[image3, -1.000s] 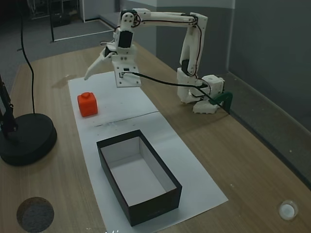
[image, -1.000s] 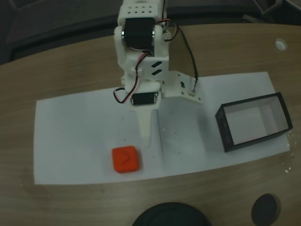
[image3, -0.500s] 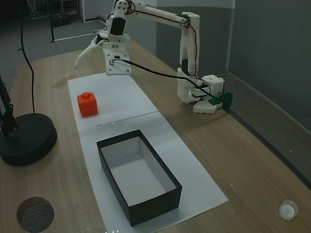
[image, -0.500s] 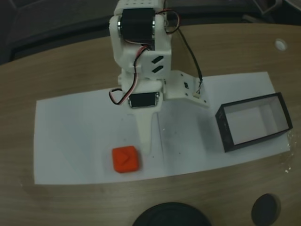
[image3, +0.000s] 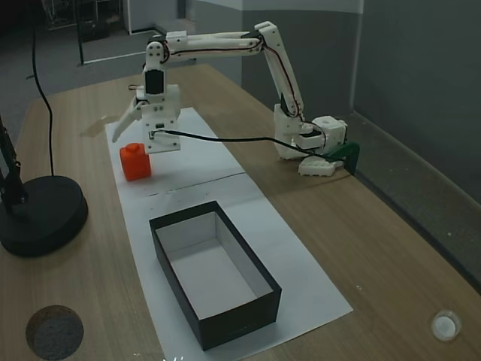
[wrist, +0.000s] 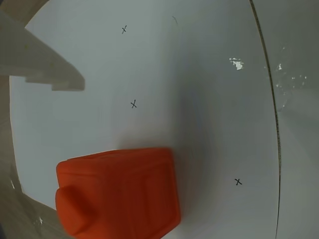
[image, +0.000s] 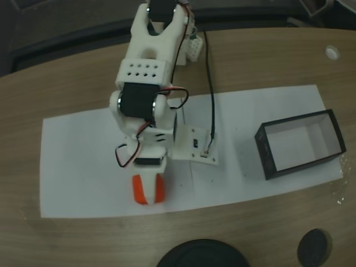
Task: Grab a orange square and put it in the box.
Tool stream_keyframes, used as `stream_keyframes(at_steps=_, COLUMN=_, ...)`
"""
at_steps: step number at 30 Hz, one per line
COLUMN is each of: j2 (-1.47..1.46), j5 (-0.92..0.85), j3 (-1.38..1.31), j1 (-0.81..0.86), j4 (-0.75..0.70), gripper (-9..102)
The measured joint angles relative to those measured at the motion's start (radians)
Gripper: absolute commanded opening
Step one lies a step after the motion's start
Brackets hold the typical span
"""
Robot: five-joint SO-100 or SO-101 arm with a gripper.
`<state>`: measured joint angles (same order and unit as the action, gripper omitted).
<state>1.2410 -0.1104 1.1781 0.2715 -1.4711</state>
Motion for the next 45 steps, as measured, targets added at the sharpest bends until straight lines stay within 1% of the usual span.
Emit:
stream_keyframes(at_steps=4, j2=-0.032, j5=0.0, j3=-0.003, j1=-0.014, j4=0.04, gripper=45)
stream_keyframes(at_steps=15, j2=-0.236, j5=-0.035, j3=-0.202, j1=0.031, j4=0.043, gripper=45)
stream_keyframes(at_steps=16, j2=-0.255, j5=-0.037, j3=-0.219, j1=0.034, j4=0.043, gripper=44)
stream_keyframes(at_steps=17, j2=-0.268, j5=-0.037, j3=-0.235, j1=0.034, j4=0.043, gripper=40)
stream_keyframes(at_steps=20, j2=-0.307, j5=-0.049, j3=-0.262, j1=0.034, j4=0.043, gripper=20)
stream_keyframes(at_steps=22, j2=-0.322, j5=-0.072, j3=-0.265, j1=0.037, j4=0.043, gripper=9)
stream_keyframes(at_steps=23, j2=-0.325, j5=-0.078, j3=-0.268, j1=0.037, j4=0.055, gripper=7)
stream_keyframes(at_steps=26, j2=-0.325, j5=-0.084, j3=-0.284, j1=0.032, j4=0.038, gripper=8)
stream_keyframes(at_steps=29, j2=-0.325, j5=-0.084, j3=-0.336, j1=0.012, j4=-0.043, gripper=8)
stream_keyframes(at_steps=33, j2=-0.296, j5=-0.084, j3=-0.509, j1=-0.077, j4=-0.212, gripper=8)
stream_keyframes(at_steps=35, j2=-0.23, j5=-0.066, j3=-0.588, j1=-0.138, j4=-0.258, gripper=8)
stream_keyframes(at_steps=41, j2=0.12, j5=0.002, j3=-0.584, j1=-0.356, j4=-0.262, gripper=9)
stream_keyframes(at_steps=45, j2=0.319, j5=0.066, j3=-0.505, j1=-0.612, j4=-0.262, gripper=9)
